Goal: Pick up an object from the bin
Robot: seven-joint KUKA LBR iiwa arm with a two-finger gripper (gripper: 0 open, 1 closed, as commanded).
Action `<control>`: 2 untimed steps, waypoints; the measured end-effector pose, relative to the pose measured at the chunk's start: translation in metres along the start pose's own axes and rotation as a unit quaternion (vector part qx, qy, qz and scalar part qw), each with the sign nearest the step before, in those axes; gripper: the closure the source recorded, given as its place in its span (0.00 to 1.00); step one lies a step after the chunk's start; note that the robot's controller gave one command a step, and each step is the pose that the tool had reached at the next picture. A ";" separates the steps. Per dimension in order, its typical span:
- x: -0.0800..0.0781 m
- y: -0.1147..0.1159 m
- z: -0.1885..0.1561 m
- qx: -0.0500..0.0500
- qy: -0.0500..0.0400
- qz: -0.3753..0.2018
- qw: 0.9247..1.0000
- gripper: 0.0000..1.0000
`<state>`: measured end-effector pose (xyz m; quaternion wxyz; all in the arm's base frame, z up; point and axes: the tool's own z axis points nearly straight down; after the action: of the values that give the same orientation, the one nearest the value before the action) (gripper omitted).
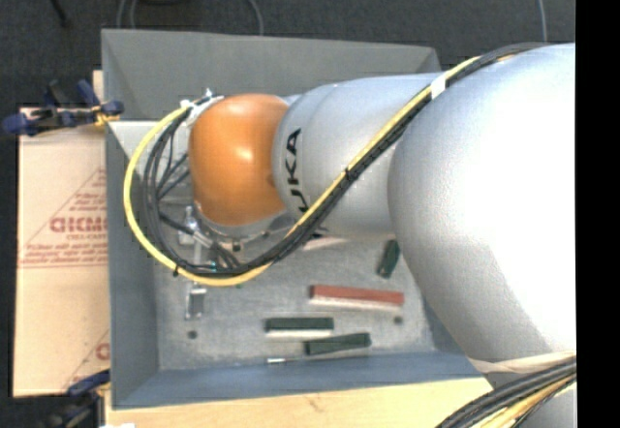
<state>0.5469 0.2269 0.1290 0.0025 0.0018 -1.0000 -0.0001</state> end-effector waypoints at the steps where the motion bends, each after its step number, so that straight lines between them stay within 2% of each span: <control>1: -0.002 -0.001 -0.004 -0.001 -0.004 0.002 1.000 0.00; 2: 0.008 -0.041 0.028 -0.001 -0.006 -0.028 1.000 0.00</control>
Offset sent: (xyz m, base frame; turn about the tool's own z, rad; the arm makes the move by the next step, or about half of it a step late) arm -0.0187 -0.0803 -0.0590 -0.0941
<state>0.5388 0.1858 0.1009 -0.0037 0.0298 -0.9995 -0.0016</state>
